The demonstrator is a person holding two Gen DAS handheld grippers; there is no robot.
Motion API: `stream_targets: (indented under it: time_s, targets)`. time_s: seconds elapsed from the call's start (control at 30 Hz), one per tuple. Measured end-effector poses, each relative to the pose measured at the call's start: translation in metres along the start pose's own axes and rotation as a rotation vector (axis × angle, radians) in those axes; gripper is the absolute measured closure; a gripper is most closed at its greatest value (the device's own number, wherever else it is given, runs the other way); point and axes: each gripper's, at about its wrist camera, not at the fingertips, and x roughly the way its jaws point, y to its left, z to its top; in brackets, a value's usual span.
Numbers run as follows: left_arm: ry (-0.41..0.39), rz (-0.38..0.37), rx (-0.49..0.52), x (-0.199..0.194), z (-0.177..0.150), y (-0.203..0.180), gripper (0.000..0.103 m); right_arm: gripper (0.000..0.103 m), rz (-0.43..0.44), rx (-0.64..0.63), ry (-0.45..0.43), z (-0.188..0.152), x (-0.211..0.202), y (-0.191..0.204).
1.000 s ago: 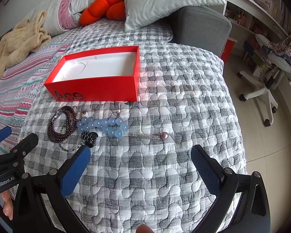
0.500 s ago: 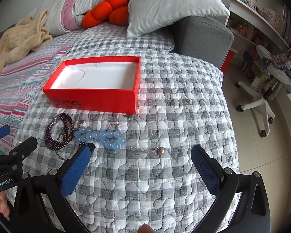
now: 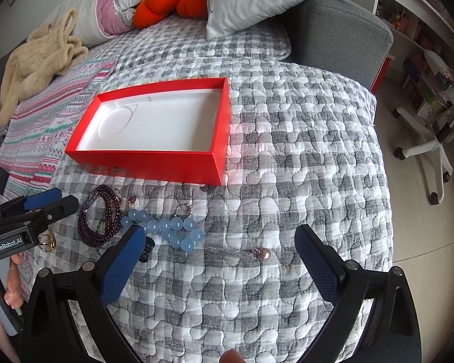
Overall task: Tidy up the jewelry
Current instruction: 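Grasp the dark red garnet bracelet with the left gripper while the right grasps the light blue bracelet, then carry both bracelets into the red Ace box and open both grippers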
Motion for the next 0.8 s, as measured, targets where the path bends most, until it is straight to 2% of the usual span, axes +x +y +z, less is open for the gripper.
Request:
stream_targets:
  time_s: [0.13, 0.2, 0.4, 0.57, 0.67, 0.8]
  targets:
    - [0.029, 0.019, 0.006, 0.015, 0.003, -0.002, 0.061, 0.032, 0.059, 0.03, 0.054, 0.003, 0.016, -0.004]
    - [0.027, 0.035, 0.015, 0.017, 0.005, -0.003, 0.063, 0.043, 0.074, 0.03, 0.074, 0.004, 0.022, -0.003]
    - [0.027, 0.064, 0.041, 0.023, 0.009, -0.009, 0.068, 0.066, 0.114, 0.042, 0.104, 0.006, 0.035, -0.002]
    - [0.026, 0.057, 0.052, 0.025, 0.008, -0.014, 0.081, 0.077, 0.13, 0.037, 0.121, 0.01, 0.044, 0.004]
    - [0.019, 0.05, 0.059, 0.024, 0.005, -0.018, 0.097, 0.088, 0.124, 0.021, 0.117, 0.008, 0.047, 0.01]
    - [0.001, 0.051, 0.053, 0.017, 0.002, -0.02, 0.098, 0.091, 0.111, 0.02, 0.095, 0.008, 0.041, 0.013]
